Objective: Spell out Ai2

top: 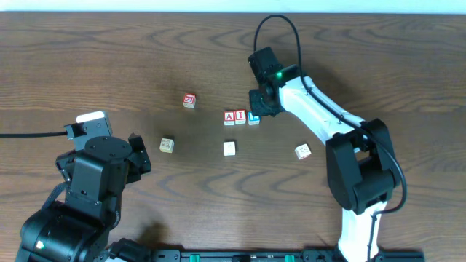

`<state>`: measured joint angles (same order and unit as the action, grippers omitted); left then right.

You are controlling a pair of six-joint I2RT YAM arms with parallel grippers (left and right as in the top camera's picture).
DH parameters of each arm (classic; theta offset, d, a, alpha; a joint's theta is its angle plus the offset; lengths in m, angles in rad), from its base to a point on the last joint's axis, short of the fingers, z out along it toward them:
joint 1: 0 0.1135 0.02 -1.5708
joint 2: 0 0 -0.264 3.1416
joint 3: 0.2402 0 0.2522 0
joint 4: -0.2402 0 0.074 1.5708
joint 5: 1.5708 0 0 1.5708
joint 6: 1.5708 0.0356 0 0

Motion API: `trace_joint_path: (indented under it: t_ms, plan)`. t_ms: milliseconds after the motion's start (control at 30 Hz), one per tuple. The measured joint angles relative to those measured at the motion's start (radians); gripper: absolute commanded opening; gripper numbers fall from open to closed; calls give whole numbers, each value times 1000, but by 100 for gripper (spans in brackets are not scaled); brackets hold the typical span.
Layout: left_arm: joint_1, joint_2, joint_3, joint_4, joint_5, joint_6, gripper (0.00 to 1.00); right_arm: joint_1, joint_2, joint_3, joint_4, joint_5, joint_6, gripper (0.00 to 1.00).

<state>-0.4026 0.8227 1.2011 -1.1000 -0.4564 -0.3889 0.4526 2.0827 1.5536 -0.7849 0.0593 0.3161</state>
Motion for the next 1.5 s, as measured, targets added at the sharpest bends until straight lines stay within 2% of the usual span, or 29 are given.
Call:
trace_joint_path:
  t_ms: [367, 1067, 1500]
  plan:
    - [0, 0, 0, 0, 0, 0, 95, 2, 56, -3, -4, -17, -45, 1]
    - [0, 0, 0, 4, 0, 0, 95, 15, 57, -5, 12, -68, -57, 1]
    - [0, 0, 0, 4, 0, 0, 95, 18, 57, -6, -62, -70, -46, 1]
